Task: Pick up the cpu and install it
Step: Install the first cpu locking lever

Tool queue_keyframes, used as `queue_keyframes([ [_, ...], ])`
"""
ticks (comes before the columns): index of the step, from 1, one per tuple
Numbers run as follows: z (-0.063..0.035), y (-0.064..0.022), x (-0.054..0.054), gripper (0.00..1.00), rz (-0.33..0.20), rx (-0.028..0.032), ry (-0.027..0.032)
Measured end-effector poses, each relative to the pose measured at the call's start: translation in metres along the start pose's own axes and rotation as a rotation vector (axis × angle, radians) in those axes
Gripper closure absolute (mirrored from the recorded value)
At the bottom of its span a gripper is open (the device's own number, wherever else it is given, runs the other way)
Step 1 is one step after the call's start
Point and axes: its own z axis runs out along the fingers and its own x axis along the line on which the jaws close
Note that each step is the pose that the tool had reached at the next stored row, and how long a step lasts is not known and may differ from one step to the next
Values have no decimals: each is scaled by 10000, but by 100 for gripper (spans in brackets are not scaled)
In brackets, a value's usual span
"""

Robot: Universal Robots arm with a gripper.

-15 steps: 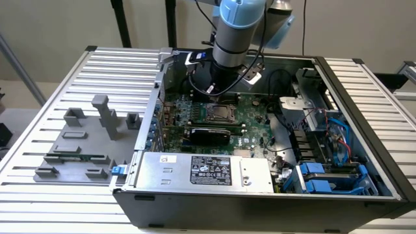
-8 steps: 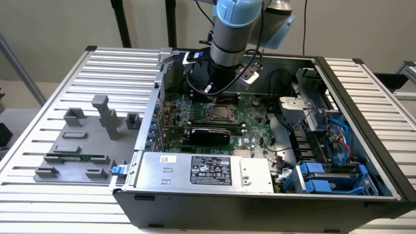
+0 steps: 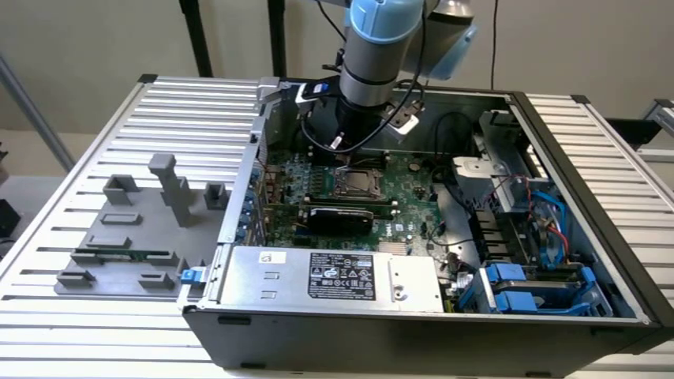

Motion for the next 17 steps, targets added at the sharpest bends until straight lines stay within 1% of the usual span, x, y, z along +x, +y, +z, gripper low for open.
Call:
queue_keyframes([
  [10, 7, 10, 8, 89, 72, -14, 11],
  [17, 21, 36, 26, 89, 114, -48, -12],
])
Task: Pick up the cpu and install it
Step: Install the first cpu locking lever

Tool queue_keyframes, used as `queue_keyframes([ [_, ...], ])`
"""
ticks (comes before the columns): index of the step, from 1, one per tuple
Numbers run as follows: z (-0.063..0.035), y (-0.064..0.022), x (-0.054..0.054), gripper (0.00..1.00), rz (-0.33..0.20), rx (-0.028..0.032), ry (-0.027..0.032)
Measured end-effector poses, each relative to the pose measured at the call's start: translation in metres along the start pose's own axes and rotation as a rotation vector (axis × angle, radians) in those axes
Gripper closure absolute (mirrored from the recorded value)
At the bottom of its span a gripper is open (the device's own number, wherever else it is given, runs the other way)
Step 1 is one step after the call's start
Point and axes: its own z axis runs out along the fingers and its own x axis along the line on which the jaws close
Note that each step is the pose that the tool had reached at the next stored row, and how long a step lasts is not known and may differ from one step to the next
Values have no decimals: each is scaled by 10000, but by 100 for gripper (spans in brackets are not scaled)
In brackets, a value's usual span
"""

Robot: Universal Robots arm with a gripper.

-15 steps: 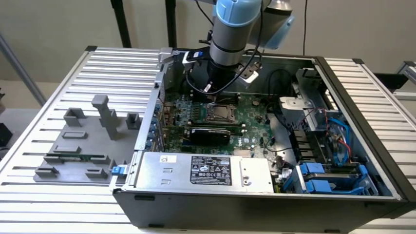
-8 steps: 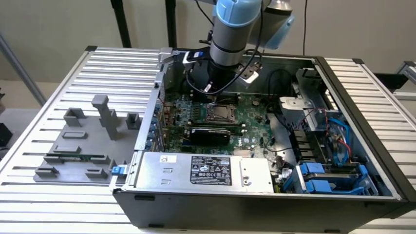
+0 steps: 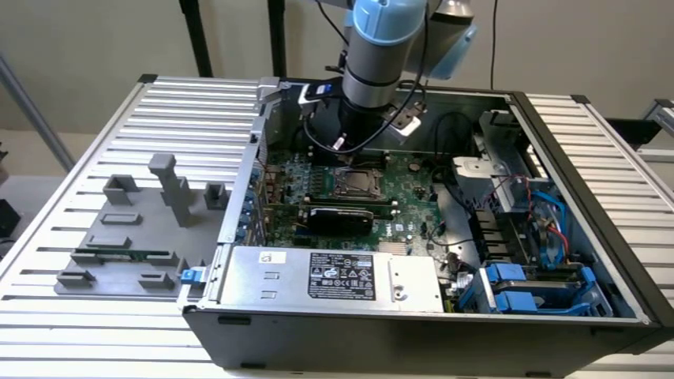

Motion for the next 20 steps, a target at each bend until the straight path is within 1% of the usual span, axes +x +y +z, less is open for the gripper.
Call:
queue_keyframes([
  [17, 46, 83, 59, 89, 46, -76, -72],
  [20, 47, 91, 66, 89, 47, -81, -76],
])
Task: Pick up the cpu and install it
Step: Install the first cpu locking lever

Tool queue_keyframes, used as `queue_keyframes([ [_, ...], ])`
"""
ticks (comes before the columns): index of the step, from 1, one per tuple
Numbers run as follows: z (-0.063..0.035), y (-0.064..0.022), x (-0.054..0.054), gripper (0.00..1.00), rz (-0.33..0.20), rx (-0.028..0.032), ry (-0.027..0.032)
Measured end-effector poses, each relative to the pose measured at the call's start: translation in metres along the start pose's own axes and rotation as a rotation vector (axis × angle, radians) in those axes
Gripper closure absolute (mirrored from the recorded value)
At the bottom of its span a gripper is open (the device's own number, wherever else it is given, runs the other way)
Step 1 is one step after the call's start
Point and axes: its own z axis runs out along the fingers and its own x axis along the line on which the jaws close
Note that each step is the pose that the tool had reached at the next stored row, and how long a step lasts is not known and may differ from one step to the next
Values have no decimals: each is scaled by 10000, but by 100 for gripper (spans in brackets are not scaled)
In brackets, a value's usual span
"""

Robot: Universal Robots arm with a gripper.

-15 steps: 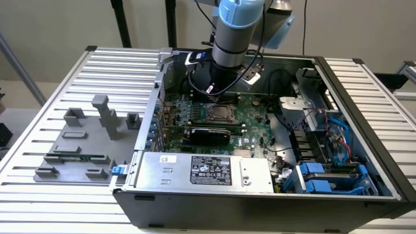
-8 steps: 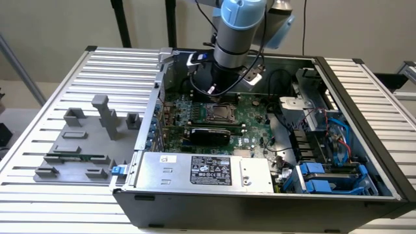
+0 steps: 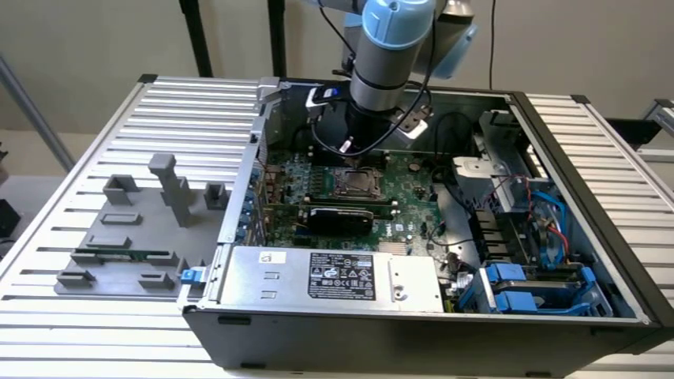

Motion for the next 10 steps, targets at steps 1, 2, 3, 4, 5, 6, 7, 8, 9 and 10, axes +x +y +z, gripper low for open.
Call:
queue_keyframes([
  [1, 0, 0, 1, 89, 1, 1, 1],
  [2, -3, -1, 1, 89, 1, 0, 1],
  [3, -6, -1, 2, 89, 0, 0, 2],
  [4, -9, -3, 2, 89, -1, 0, 3],
  [5, -12, -6, -1, 89, -2, 0, 3],
  [6, -15, -12, -6, 89, -2, 0, 2],
  [7, -18, -21, -14, 89, -1, 0, 1],
  [8, -19, -32, -23, 89, -1, 1, 1],
  [9, -20, -44, -33, 89, -1, 1, 2],
  [10, -21, -57, -42, 89, -1, 0, 1],
])
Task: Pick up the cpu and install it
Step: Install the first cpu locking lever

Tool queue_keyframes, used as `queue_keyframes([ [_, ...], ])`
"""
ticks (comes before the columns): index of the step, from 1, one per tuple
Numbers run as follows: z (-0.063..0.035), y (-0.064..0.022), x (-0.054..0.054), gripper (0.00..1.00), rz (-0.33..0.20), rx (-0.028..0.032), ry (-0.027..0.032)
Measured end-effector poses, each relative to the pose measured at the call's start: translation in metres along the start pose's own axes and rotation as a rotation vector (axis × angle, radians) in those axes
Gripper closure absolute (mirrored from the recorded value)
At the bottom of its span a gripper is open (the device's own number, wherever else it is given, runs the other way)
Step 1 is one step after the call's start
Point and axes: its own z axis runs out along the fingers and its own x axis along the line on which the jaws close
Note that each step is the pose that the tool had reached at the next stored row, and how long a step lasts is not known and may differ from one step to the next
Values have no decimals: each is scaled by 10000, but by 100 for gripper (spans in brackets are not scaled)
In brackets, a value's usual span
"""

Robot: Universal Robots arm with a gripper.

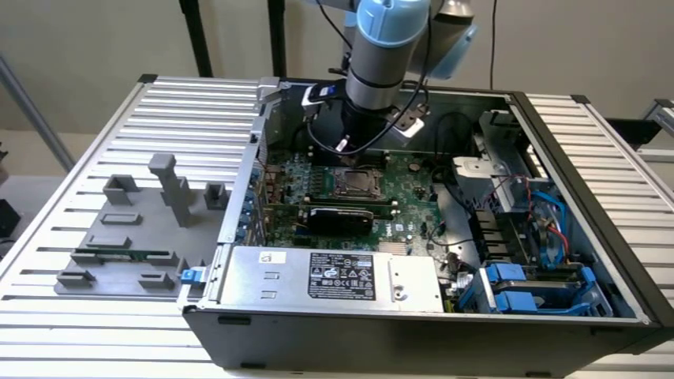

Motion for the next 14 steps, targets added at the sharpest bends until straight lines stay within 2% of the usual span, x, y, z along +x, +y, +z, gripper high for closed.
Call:
queue_keyframes([
  [7, 11, -76, 4, 89, 0, 1, 3],
  [14, -26, -79, -1, 89, -16, 3, -1],
])
